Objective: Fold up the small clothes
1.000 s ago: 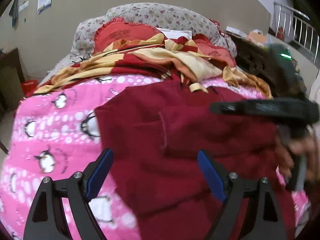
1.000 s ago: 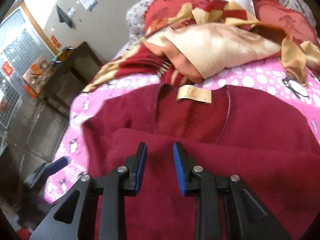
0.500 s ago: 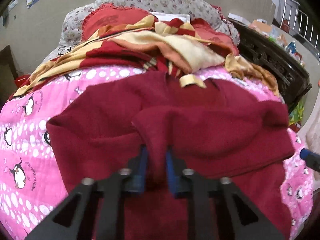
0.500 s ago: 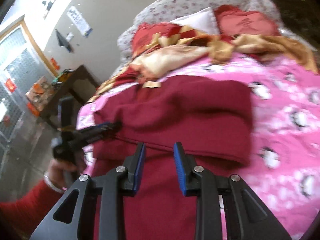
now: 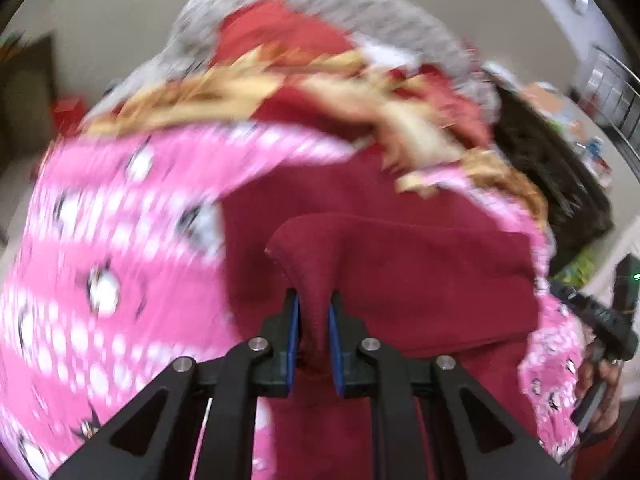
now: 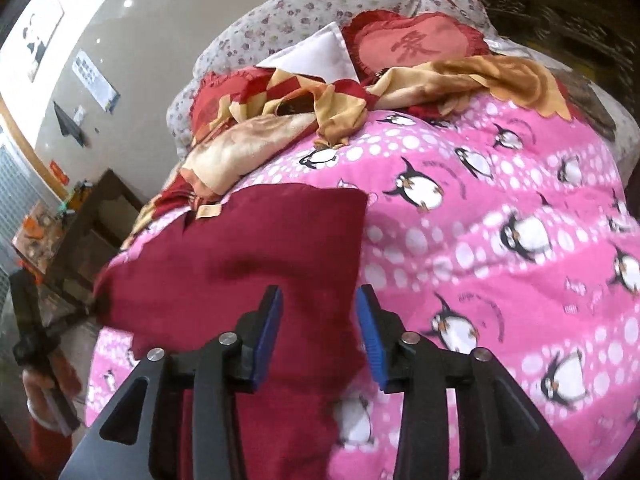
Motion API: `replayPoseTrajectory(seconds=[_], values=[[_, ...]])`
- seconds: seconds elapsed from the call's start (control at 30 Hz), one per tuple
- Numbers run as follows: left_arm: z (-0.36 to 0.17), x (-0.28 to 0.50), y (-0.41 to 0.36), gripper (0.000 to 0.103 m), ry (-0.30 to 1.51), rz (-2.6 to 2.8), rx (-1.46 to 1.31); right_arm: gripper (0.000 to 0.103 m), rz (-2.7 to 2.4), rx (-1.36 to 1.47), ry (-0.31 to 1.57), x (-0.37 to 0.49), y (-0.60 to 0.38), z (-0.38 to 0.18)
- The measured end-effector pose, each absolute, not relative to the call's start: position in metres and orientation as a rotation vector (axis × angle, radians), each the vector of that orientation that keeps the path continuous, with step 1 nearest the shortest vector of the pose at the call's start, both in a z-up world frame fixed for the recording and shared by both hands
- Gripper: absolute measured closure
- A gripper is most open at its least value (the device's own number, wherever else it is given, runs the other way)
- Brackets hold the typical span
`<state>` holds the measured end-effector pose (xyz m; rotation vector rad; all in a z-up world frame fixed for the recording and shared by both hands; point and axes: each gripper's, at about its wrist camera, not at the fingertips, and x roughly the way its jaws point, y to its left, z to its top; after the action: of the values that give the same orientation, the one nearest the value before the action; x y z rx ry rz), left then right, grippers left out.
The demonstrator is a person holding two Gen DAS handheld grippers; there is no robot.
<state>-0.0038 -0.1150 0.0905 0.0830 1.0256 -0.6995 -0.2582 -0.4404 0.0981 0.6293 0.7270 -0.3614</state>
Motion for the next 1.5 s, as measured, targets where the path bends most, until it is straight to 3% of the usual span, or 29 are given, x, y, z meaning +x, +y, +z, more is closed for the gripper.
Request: replayPoseTrajectory(seconds=[0.1, 0.3, 0.33, 0.37, 0.4, 0.47, 0.63, 0.7, 0.77, 0.83, 0.93, 1.03, 1.17, 1.33, 1.5], values=[[0.069, 0.0, -0.102, 0.089, 1.071, -0.681, 0.047, 0.045, -0.374, 0.647, 0.766, -0.237, -0.452, 0.089], [0.076, -0.007, -0.109, 0.089, 1.026, -0.711, 0.06, 0.041, -0.341, 0.697, 0.798, -0.205, -0.466, 0.073], [0.078, -0.008, -0.11, 0.089, 1.024, -0.72, 0.056, 0.045, -0.34, 0.693, 0.801, -0.202, -0.468, 0.072], [0.08, -0.008, -0.111, 0.089, 1.021, -0.724, 0.054, 0.063, -0.337, 0.679, 0.793, -0.201, -0.469, 0.074], [0.081, -0.008, -0.112, 0.089, 1.02, -0.727, 0.05, 0.071, -0.345, 0.643, 0.785, -0.2, -0.469, 0.079], [0.08, -0.009, -0.113, 0.088, 1.033, -0.755, 0.025, 0.074, -0.404, 0.547, 0.791, -0.197, -0.469, 0.085], [0.068, -0.018, -0.132, 0.086, 1.045, -0.75, 0.087, 0.074, -0.465, 0.601, 0.825, -0.205, -0.486, 0.067], [0.064, -0.017, -0.132, 0.086, 1.038, -0.74, 0.106, 0.069, -0.432, 0.631, 0.79, -0.22, -0.482, 0.074], [0.061, -0.013, -0.128, 0.083, 1.057, -0.74, 0.079, 0.052, -0.398, 0.649, 0.779, -0.24, -0.476, 0.08], [0.06, -0.009, -0.124, 0.082, 1.06, -0.734, 0.065, 0.047, -0.368, 0.671, 0.783, -0.251, -0.466, 0.08], [0.058, -0.01, -0.122, 0.081, 1.056, -0.72, 0.06, 0.047, -0.312, 0.619, 0.855, -0.252, -0.442, 0.071], [0.056, -0.014, -0.122, 0.072, 1.042, -0.689, 0.093, 0.058, -0.407, 0.514, 0.935, -0.253, -0.433, 0.051], [0.068, -0.019, -0.112, 0.069, 1.006, -0.675, 0.118, 0.058, -0.439, 0.654, 0.861, -0.272, -0.448, 0.06], [0.09, -0.019, -0.1, 0.059, 0.909, -0.624, 0.109, 0.057, -0.428, 0.564, 0.747, -0.271, -0.434, 0.103], [0.086, -0.016, -0.117, 0.059, 0.916, -0.637, 0.075, 0.058, -0.361, 0.483, 0.751, -0.231, -0.418, 0.112]])
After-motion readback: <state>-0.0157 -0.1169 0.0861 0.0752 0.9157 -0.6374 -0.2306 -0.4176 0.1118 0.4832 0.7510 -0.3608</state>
